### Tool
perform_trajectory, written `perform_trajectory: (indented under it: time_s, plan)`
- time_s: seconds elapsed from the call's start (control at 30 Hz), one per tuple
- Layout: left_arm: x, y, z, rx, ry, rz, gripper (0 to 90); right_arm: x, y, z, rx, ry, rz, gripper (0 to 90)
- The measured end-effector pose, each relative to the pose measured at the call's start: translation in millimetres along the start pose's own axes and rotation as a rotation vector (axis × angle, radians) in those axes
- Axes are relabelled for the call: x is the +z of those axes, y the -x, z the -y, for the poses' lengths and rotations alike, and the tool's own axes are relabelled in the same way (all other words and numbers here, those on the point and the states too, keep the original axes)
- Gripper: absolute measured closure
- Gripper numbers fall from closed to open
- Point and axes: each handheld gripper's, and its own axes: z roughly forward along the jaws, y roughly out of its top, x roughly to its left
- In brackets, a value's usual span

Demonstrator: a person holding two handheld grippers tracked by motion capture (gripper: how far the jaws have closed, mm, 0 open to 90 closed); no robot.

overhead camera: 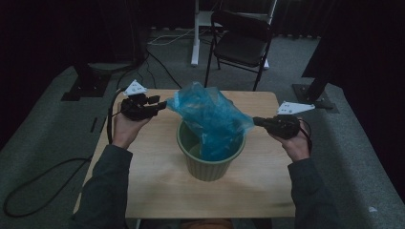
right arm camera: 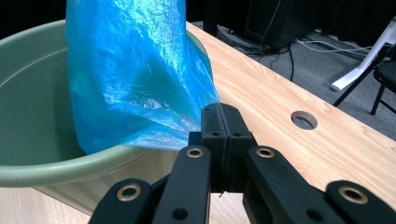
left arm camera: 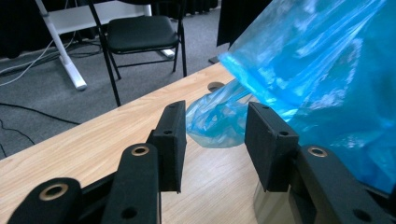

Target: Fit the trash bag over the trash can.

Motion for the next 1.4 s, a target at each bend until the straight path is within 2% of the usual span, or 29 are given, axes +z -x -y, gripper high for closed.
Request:
perform_trajectory:
  time_s: [0.1,0.27,0.5,0.63,0.7,0.73,0.8,0.9,0.93,0.97,1.0,1.07,1.13,1.23,1.27,1.37,1.4]
  plan:
    - [-3.1,5.5,-2.0,0.017,0.014,0.028,56.8,0.4,-1.4,-1.7,-0.002,0.000,-0.002,90.0]
    - [1.5,26.1,-10.7,0.074,0.020,0.090,56.4,2.7,-3.0,-4.2,-0.009,0.003,-0.005,90.0]
    - [18.6,48.9,-20.2,0.143,-0.005,0.155,55.8,4.3,-3.9,-5.7,-0.009,0.005,-0.011,90.0]
    - [32.2,60.6,-25.4,0.175,-0.024,0.170,54.0,4.5,-4.7,-7.0,-0.011,0.003,-0.016,90.0]
    - [40.4,66.1,-28.2,0.187,-0.036,0.150,51.6,4.8,-4.9,-7.8,-0.012,0.005,-0.016,90.0]
    - [44.9,67.3,-28.7,0.181,-0.041,0.159,51.6,4.9,-5.0,-8.1,-0.012,0.006,-0.017,90.0]
    - [52.6,69.8,-28.7,0.185,-0.063,0.157,55.7,5.1,-5.3,-8.4,-0.014,0.007,-0.018,90.0]
    - [57.3,71.7,-26.6,0.209,-0.092,0.130,82.1,4.3,-4.5,-7.5,-0.013,0.006,-0.015,90.0]
    - [56.4,70.5,-25.6,0.210,-0.095,0.125,87.9,3.3,-3.5,-6.7,-0.010,0.005,-0.010,90.0]
    - [54.8,68.6,-24.8,0.208,-0.096,0.113,89.5,2.2,-2.3,-5.6,-0.006,0.005,-0.006,90.0]
    - [54.8,68.6,-24.8,0.208,-0.096,0.113,89.7,2.2,-2.3,-5.6,-0.006,0.005,-0.006,90.0]
    - [45.7,58.5,-23.3,0.194,-0.093,0.088,89.9,-2.7,2.9,-0.7,0.013,0.004,0.008,90.0]
    - [41.5,54.4,-22.5,0.192,-0.092,0.074,89.8,-4.7,4.6,0.8,0.019,0.006,0.014,90.0]
    - [37.5,52.0,-22.3,0.187,-0.080,0.076,89.8,-6.6,6.1,1.3,0.022,0.004,0.016,89.0]
    - [37.5,52.0,-22.3,0.187,-0.080,0.076,89.8,-6.7,6.3,0.7,0.022,0.002,0.014,87.3]
    - [37.0,53.0,-22.6,0.193,-0.074,0.078,89.7,-7.1,6.8,-3.5,0.024,0.001,0.017,73.8]
    - [37.5,53.4,-22.6,0.194,-0.076,0.079,89.7,-7.1,6.8,-3.5,0.024,0.001,0.017,73.8]
